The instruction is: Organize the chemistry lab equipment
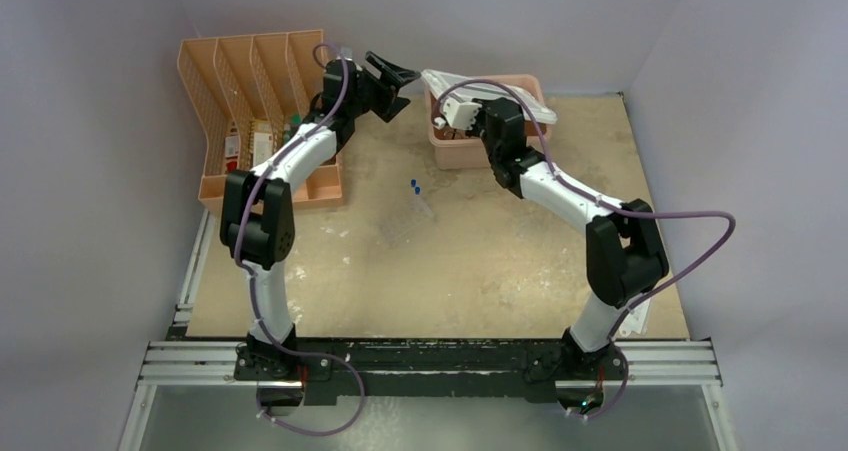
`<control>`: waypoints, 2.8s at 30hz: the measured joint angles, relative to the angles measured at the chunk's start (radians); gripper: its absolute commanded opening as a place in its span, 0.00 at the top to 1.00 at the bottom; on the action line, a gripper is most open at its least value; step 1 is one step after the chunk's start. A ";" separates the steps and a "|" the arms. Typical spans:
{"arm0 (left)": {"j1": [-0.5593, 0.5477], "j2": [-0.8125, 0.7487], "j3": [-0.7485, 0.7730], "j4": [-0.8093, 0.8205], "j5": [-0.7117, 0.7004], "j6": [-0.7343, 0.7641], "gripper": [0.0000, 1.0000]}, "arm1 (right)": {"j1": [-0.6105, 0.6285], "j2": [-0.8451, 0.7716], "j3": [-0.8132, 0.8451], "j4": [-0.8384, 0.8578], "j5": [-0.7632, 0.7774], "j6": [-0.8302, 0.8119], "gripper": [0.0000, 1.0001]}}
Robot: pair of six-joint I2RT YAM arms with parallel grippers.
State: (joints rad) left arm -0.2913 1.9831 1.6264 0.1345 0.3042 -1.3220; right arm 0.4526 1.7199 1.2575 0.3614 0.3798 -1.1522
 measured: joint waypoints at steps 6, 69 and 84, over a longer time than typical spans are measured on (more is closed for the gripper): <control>-0.010 0.053 0.066 0.002 0.002 0.011 0.23 | 0.006 0.007 0.004 -0.027 0.021 -0.006 0.57; -0.030 0.042 -0.070 -0.073 0.034 0.224 0.41 | -0.073 0.041 0.309 -0.724 -0.155 1.354 0.27; -0.030 0.082 0.005 -0.062 0.059 0.242 0.74 | -0.098 0.090 0.378 -0.730 -0.008 1.347 0.31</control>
State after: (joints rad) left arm -0.3210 2.0647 1.6310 0.0727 0.3634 -1.0798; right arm 0.3542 1.8095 1.6356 -0.3683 0.3721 0.1944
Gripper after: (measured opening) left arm 0.325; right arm 0.705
